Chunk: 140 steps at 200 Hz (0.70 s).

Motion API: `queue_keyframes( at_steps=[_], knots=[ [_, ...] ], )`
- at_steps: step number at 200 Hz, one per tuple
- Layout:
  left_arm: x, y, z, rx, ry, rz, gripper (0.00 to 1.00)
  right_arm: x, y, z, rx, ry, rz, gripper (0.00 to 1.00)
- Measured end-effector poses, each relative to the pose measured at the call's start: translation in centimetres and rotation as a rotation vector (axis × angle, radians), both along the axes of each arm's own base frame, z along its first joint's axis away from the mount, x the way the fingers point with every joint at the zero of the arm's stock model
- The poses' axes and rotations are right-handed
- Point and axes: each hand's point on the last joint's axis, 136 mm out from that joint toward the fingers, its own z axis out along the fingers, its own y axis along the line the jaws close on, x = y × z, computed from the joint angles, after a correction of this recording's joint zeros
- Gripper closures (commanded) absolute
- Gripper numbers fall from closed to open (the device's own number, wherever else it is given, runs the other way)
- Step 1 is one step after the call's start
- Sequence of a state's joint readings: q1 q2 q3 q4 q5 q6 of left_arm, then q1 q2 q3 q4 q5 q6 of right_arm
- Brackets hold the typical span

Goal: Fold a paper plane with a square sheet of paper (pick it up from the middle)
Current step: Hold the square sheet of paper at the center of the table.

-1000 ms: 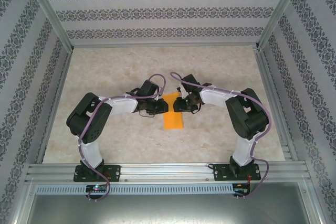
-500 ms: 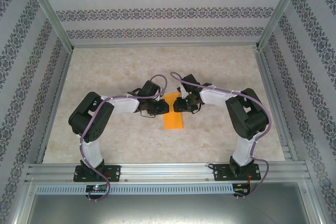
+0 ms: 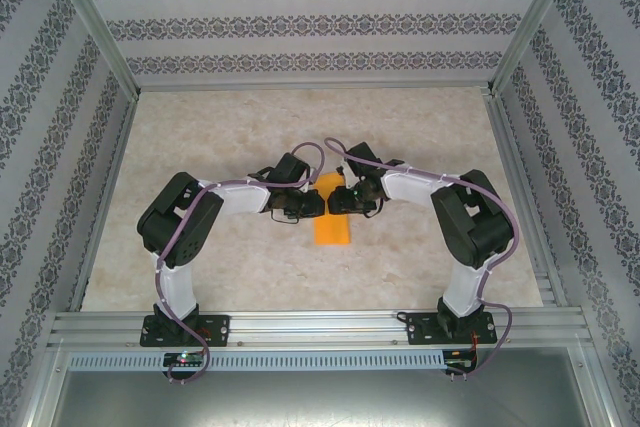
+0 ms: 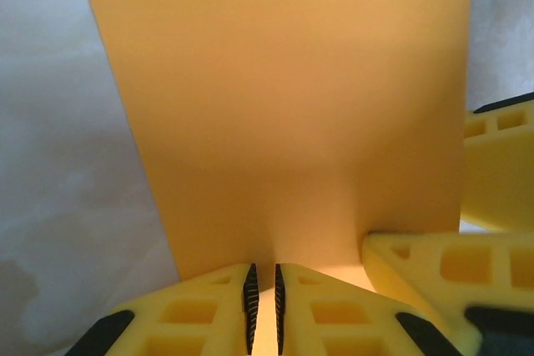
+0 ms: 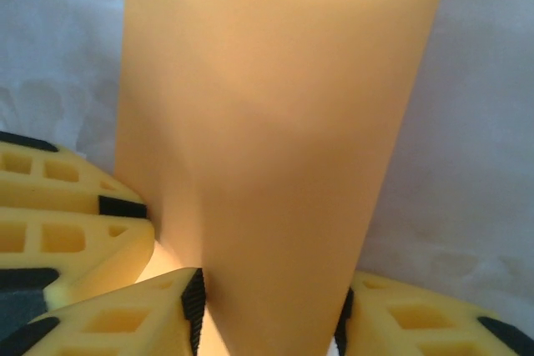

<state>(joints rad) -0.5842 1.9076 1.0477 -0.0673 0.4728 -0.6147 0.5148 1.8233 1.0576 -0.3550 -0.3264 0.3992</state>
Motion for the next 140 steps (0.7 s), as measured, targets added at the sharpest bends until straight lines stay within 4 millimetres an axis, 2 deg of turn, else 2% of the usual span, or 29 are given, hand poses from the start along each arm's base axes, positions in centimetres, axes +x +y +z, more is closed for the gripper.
queue_keyframes(
  at_steps=[13,43,60,88,140],
  knots=[
    [0.0,0.0,0.0,0.004,-0.005,-0.004,0.81,-0.1,-0.3,0.2,0.001,-0.008,-0.006,0.5],
    [0.1,-0.1,-0.1,0.008,-0.012,-0.009,0.8,-0.5,-2.4,1.0,0.004,-0.014,-0.06,0.51],
    [0.1,-0.1,0.0,0.009,-0.013,-0.009,0.81,-0.5,-2.8,2.2,0.032,-0.033,-0.086,0.58],
    [0.1,-0.1,0.0,0.009,-0.014,-0.009,0.81,-1.0,-1.6,3.9,0.157,-0.043,-0.108,0.69],
    [0.1,-0.1,0.0,0.01,-0.015,-0.009,0.81,-1.1,1.0,3.6,0.335,0.036,-0.148,0.79]
  ],
)
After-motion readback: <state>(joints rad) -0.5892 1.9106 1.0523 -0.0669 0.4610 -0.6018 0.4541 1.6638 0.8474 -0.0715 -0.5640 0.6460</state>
